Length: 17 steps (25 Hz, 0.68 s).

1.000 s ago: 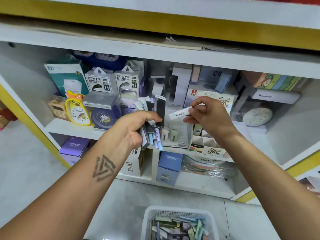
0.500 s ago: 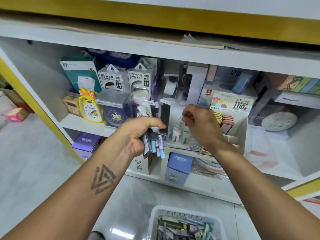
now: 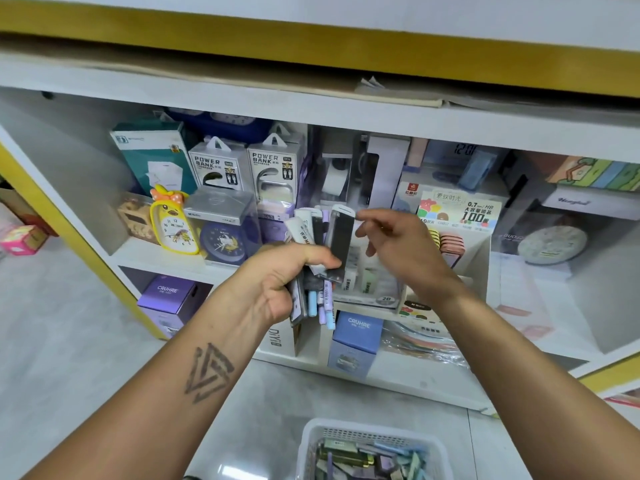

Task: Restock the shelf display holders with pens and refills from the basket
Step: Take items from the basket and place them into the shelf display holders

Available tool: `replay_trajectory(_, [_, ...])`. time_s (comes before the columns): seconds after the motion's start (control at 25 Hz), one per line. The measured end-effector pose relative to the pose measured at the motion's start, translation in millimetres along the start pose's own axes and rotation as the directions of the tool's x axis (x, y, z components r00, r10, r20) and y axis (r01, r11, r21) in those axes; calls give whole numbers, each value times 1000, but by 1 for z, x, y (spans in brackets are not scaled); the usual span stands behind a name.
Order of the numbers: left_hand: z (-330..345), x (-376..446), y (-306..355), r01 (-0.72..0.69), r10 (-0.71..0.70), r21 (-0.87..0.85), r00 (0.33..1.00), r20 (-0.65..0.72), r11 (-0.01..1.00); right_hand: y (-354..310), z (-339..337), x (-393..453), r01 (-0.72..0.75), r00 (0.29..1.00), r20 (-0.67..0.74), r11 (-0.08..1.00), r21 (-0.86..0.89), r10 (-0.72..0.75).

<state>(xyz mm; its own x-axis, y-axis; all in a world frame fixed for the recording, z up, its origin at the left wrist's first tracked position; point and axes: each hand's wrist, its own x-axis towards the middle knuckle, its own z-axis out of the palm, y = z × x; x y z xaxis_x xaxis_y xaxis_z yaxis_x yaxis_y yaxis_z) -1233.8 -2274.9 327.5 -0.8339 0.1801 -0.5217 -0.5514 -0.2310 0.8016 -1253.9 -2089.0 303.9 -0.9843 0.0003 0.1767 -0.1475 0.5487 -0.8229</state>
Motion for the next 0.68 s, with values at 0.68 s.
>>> replay_trajectory(0.68, [48, -1, -20, 105, -107, 21, 970, 216, 994, 3, -114, -36, -138, 968, -92, 798, 586, 235])
